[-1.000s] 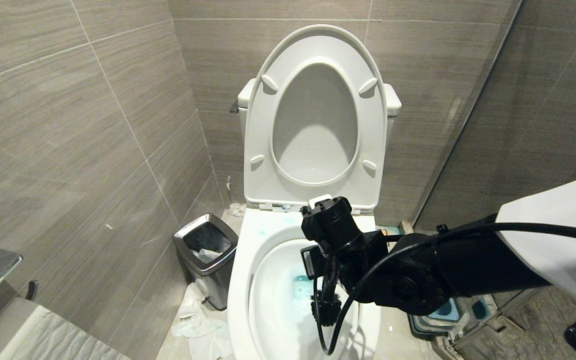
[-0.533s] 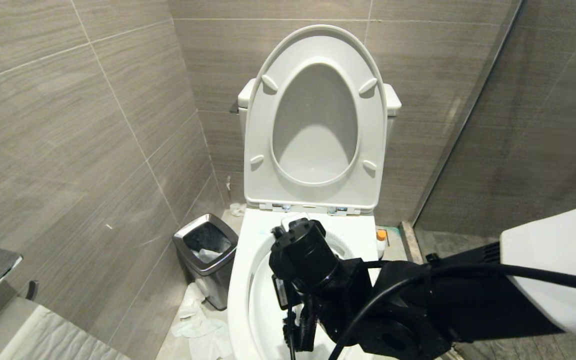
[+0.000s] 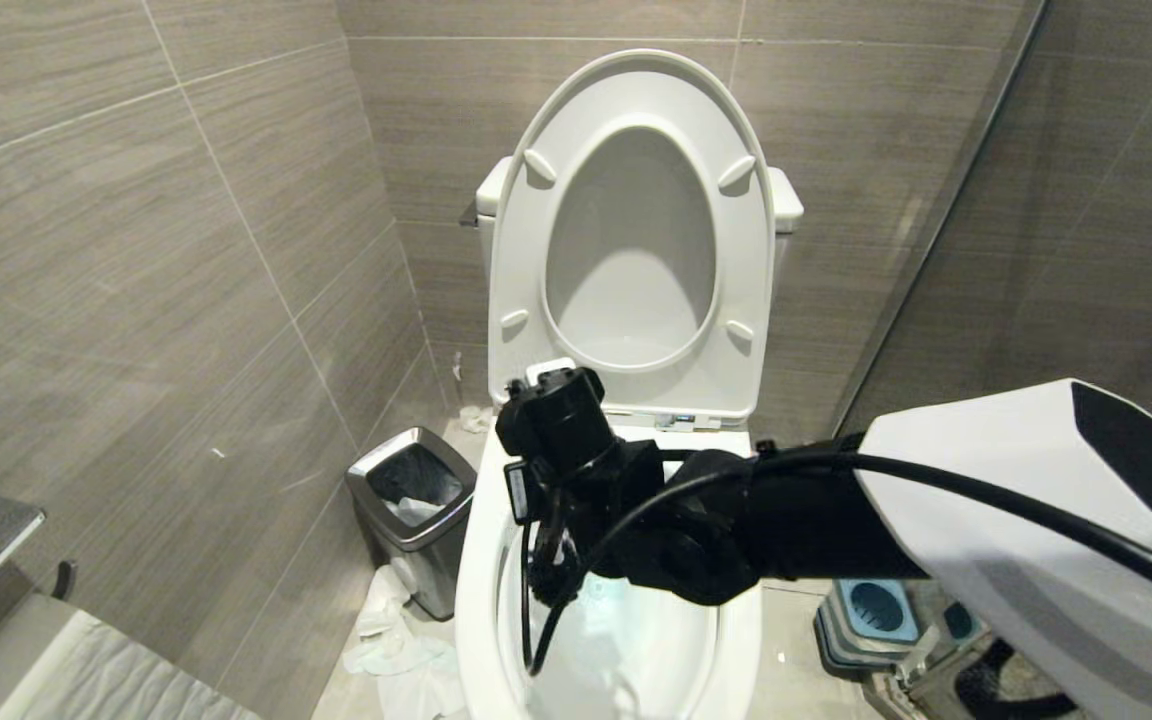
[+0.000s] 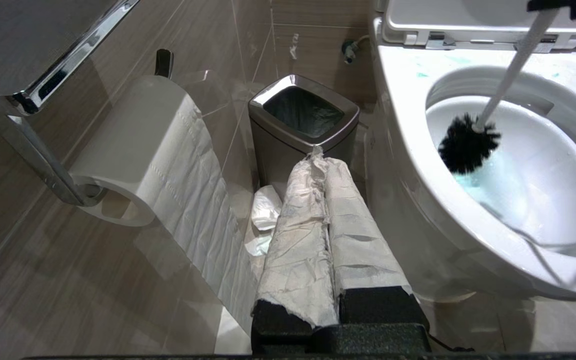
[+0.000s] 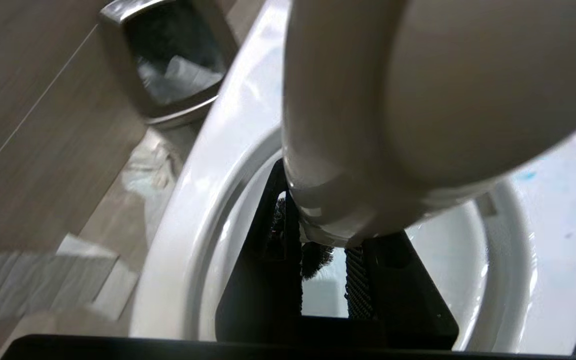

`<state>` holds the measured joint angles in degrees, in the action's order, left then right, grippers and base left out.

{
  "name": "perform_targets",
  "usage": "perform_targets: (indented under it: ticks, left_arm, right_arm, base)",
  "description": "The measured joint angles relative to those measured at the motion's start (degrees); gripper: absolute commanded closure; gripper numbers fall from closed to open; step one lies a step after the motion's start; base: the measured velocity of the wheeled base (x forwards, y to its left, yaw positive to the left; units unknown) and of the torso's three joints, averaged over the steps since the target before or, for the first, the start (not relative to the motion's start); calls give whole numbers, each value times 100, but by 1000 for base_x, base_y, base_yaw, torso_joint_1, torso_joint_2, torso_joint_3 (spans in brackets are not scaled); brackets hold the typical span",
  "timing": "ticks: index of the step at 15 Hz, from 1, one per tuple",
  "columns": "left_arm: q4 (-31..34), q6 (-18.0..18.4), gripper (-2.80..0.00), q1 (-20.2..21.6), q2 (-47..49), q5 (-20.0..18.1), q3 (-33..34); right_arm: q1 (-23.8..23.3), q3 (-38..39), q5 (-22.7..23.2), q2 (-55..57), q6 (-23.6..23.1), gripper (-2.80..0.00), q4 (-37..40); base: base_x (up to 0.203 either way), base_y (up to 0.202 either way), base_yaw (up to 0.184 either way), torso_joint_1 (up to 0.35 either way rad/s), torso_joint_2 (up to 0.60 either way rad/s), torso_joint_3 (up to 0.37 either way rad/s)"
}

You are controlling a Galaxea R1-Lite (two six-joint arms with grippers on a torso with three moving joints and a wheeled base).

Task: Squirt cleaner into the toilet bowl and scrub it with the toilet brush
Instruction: Scrub the toilet bowl

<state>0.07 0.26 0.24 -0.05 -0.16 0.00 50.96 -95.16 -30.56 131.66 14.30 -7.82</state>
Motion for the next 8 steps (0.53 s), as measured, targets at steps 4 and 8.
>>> perform_targets:
  ticks: [4, 8]
  left_arm:
    - [0, 1, 0, 0, 0, -2, 0]
    - [0, 3, 0, 0, 0, -2, 0]
  right_arm:
    - [-626, -831, -9, 339, -148, 0, 502]
    - [-960, -681, 33, 165, -197, 0, 530]
  base:
    - [0, 0, 0, 0, 0, 0]
    - [0, 0, 0, 0, 0, 0]
